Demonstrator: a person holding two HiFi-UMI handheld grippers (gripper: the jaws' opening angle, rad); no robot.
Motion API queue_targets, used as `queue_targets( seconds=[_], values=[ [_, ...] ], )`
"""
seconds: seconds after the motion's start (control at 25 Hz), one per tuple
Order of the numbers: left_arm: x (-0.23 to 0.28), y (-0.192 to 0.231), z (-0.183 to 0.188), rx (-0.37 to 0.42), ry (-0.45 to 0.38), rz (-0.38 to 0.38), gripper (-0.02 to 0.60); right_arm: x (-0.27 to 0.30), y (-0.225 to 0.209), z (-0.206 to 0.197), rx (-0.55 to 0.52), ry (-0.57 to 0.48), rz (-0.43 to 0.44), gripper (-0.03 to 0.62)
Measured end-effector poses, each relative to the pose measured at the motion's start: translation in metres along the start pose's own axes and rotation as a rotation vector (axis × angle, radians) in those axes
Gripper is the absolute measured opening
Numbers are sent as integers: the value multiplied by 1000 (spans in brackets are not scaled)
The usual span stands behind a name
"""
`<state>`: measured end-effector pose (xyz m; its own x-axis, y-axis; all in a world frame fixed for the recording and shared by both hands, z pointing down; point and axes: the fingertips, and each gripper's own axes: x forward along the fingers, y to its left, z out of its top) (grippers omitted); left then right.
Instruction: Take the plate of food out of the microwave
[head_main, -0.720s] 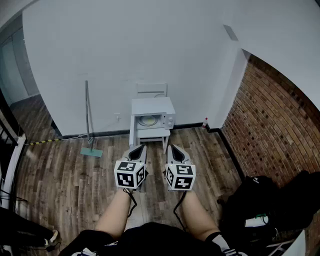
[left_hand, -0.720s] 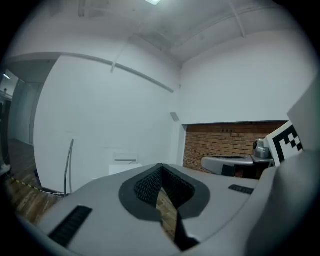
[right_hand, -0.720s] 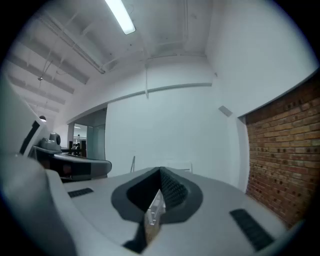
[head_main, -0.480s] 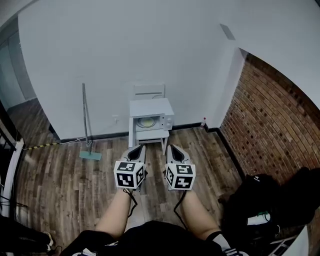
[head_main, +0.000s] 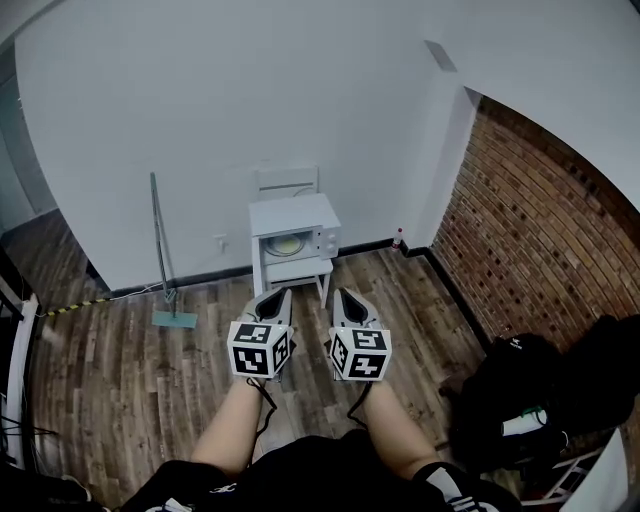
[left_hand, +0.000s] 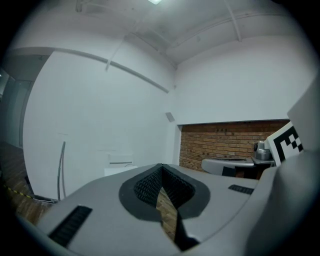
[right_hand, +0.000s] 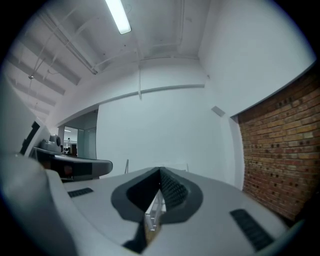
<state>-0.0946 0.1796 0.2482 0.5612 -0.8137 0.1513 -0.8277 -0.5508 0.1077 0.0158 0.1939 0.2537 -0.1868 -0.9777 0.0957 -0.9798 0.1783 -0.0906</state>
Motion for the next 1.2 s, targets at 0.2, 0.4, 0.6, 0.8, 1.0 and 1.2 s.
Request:
queue_targets(
  seconds=[0.2,0.4,0.6,0.8,1.0,1.2],
  values=[
    [14,8,-6,-8,18,-11,-2,15,1,-10,-15,30,3,11],
    [48,8,-8,-12,27,1,-2,39,-23,-13,-13,30,10,11],
    [103,7,4,17,19,28,-2,86,-63,-11,-9,48,38,11],
    [160,5,16,-5,8,70,-2,127,-106,2,-29,49,82,11],
    [214,-5,21,-1,20,111,-2,164,-152,9,-27,61,120,11],
    [253,-12,21,-8,29,158,-2,191,-185,5,-22,87,167,11]
  ],
)
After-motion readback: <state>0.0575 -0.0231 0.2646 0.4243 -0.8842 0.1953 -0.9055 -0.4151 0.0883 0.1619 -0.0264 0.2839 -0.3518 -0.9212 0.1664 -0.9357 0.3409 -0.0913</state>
